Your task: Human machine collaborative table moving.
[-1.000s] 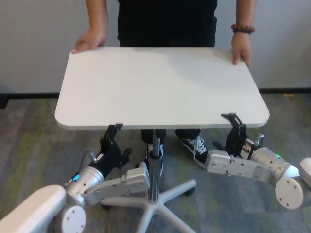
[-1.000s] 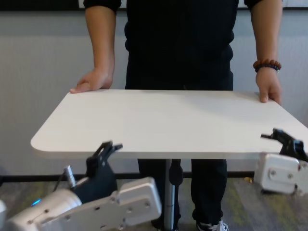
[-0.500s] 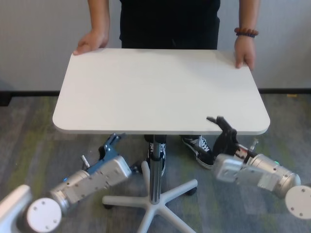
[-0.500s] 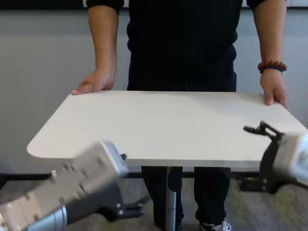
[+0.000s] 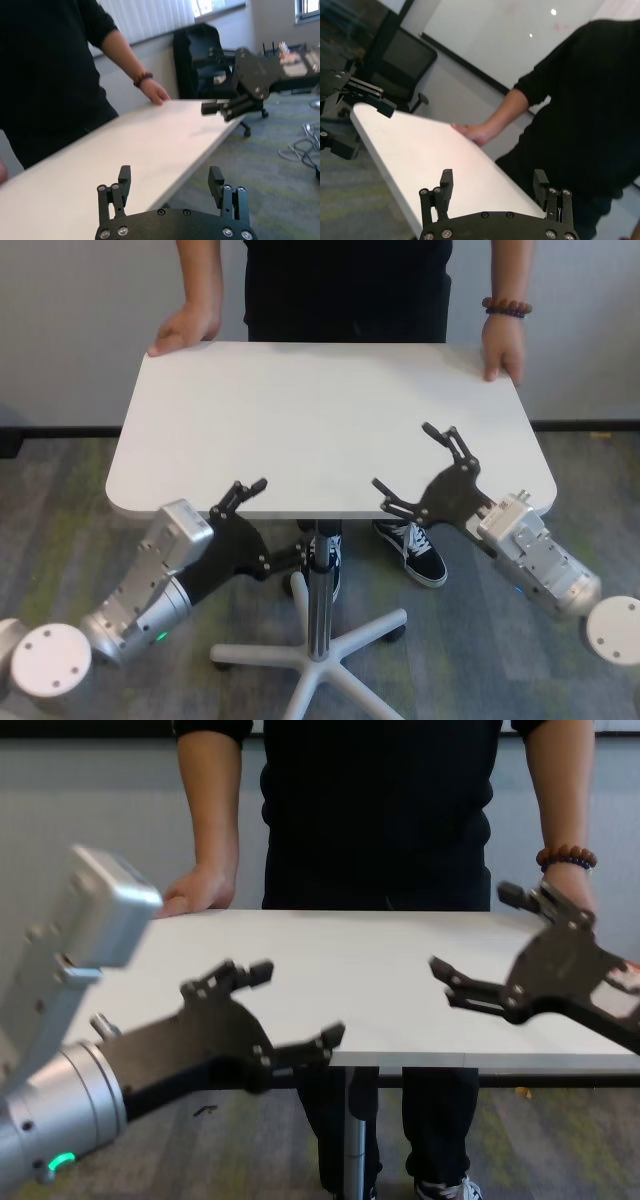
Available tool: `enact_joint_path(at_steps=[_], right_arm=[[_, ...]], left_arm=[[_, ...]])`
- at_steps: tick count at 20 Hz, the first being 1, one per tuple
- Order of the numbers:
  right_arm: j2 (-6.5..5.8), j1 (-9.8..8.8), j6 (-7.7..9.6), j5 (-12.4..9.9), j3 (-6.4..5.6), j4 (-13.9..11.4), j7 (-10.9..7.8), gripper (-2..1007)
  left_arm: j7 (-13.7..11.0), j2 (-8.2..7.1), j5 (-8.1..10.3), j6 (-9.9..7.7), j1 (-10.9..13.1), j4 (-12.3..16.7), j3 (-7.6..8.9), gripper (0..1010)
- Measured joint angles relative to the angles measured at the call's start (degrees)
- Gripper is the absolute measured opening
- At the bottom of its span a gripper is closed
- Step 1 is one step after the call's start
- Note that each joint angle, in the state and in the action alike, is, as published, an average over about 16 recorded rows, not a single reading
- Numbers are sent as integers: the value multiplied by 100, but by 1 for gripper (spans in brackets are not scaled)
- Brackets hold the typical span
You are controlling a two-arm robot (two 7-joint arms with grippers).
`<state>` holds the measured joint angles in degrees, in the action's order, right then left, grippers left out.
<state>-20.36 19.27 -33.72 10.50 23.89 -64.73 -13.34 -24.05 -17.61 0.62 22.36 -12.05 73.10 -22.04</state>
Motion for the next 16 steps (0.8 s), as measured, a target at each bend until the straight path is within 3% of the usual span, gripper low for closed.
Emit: enact_joint_path(at_steps=[4, 12, 16], right_arm=[[164, 89, 38, -173, -56, 9, -71, 1005], [357, 37, 582, -93, -100, -295, -112, 1005], [389, -143, 822, -104, -116, -567, -182, 1005]], left_arm=[[-62, 15, 327, -114, 100, 258, 61, 1001], [98, 70, 531, -499, 397, 695, 145, 1001], [-21, 89, 1009, -882, 646, 946, 311, 1001]])
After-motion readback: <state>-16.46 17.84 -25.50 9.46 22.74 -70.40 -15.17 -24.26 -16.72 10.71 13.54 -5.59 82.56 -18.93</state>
